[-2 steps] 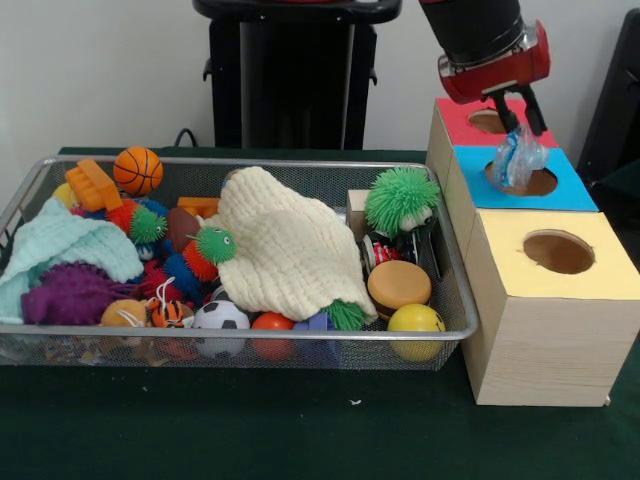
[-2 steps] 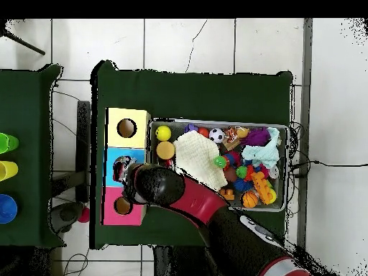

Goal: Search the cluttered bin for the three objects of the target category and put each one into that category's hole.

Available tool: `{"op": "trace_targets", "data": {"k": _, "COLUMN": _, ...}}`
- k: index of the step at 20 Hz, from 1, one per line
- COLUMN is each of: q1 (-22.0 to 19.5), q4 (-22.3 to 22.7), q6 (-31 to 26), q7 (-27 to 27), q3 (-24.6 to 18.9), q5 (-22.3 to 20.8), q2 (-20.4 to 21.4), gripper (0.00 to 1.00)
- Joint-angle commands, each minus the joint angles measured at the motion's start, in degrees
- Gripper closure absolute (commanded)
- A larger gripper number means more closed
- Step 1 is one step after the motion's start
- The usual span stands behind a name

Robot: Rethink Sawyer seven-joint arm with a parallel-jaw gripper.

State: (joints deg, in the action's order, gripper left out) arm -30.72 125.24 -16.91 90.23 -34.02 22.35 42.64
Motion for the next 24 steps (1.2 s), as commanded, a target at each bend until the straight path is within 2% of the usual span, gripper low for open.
{"op": "trace_targets", "data": {"k": 1, "q1": 0.3, "q4": -3.1, "q6": -2.2, "q7": 11.0, "q3": 3.1, "q5": 1.4, "q2": -1.3, "gripper": 0.00}}
{"op": "trace_targets", "data": {"k": 12, "q1": 0.5, "q4": -3.7, "q6": -4.3, "q7": 8.7, "q3": 3.0, "q5": -0.1, "q2": -0.1, "gripper": 0.00}}
{"op": "trace_targets", "data": {"k": 14, "q1": 2.1, "q4": -4.8, "q6": -6.8, "q7": 7.9, "q3": 5.8, "q5": -1.7, "q2": 1.0, "gripper": 0.00}}
{"op": "trace_targets", "data": {"k": 18, "q1": 8.6, "q4": -12.8, "q6": -16.1, "q7": 3.6, "q3": 16.8, "q5": -11.7, "q2": 2.0, "gripper": 0.00}}
{"op": "trace_targets", "data": {"k": 21, "q1": 9.5, "q4": -15.1, "q6": -17.1, "q7": 3.3, "q3": 19.3, "q5": -15.5, "q2": 1.6, "gripper": 0.00}}
{"op": "trace_targets", "data": {"k": 24, "q1": 8.8, "q4": -16.4, "q6": -17.2, "q7": 2.9, "q3": 19.1, "q5": -18.3, "q2": 1.2, "gripper": 0.00}}
